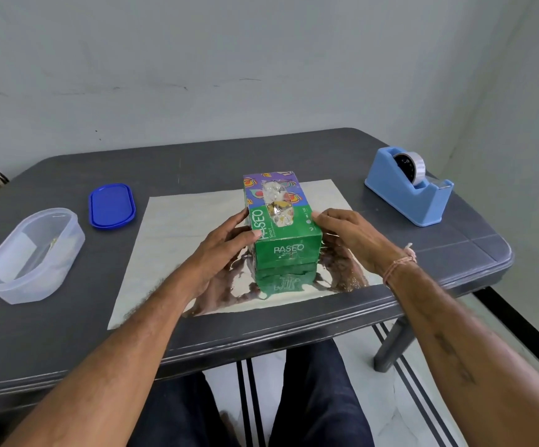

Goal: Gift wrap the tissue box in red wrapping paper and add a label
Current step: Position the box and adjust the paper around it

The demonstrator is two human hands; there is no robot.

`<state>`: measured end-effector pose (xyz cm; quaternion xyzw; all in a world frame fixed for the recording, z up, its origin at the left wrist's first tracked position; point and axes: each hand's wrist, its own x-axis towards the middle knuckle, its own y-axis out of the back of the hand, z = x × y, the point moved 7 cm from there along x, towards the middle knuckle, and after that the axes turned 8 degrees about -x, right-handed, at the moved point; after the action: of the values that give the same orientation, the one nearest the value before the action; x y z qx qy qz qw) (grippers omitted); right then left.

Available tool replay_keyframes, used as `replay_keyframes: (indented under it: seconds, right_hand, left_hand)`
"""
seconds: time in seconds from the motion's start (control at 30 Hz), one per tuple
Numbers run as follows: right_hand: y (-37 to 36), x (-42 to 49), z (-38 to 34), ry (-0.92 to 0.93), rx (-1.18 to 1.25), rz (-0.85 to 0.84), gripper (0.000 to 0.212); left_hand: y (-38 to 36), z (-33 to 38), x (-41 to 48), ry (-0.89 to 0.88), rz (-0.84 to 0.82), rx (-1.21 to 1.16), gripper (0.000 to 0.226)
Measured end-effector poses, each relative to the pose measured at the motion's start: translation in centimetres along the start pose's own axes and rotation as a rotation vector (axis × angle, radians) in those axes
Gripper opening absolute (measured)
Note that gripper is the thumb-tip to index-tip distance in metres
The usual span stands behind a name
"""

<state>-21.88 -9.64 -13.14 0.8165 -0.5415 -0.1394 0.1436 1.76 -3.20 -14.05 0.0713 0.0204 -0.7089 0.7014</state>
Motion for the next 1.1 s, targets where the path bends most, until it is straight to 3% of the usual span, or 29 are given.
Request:
replay_keyframes:
  seconds: [0.17, 0.4, 0.6, 0.97, 1.1]
  right_hand:
    - [-0.4, -0.7, 0.0, -0.051, 0.094, 0.014, 0.066]
    - [-0.8, -0.5, -0.3, -0.066, 0.121, 0.003, 0.078]
    - [-0.9, -0.2, 0.0, -0.068, 0.083, 0.005, 0.084]
    - [-0.6, 0.8, 1.6, -0.09, 0.061, 0.013, 0.079]
    - [0.6, 0.3, 1.4, -0.067, 0.029, 0.081, 0.053]
  left_hand:
    - [0.0, -0.2, 0.2, 0.005, -0.026, 0.01, 0.062]
    - [0.3, -0.2, 0.2, 0.01, 0.004, 0.011, 0.058]
    - [-0.2, 0.1, 0.4, 0.03, -0.069, 0.034, 0.087]
    - [-0.2, 0.6, 1.7, 0.003, -0.104, 0.047, 0.06]
    - [-0.3, 0.5, 1.6, -0.019, -0.114, 0.028, 0.06]
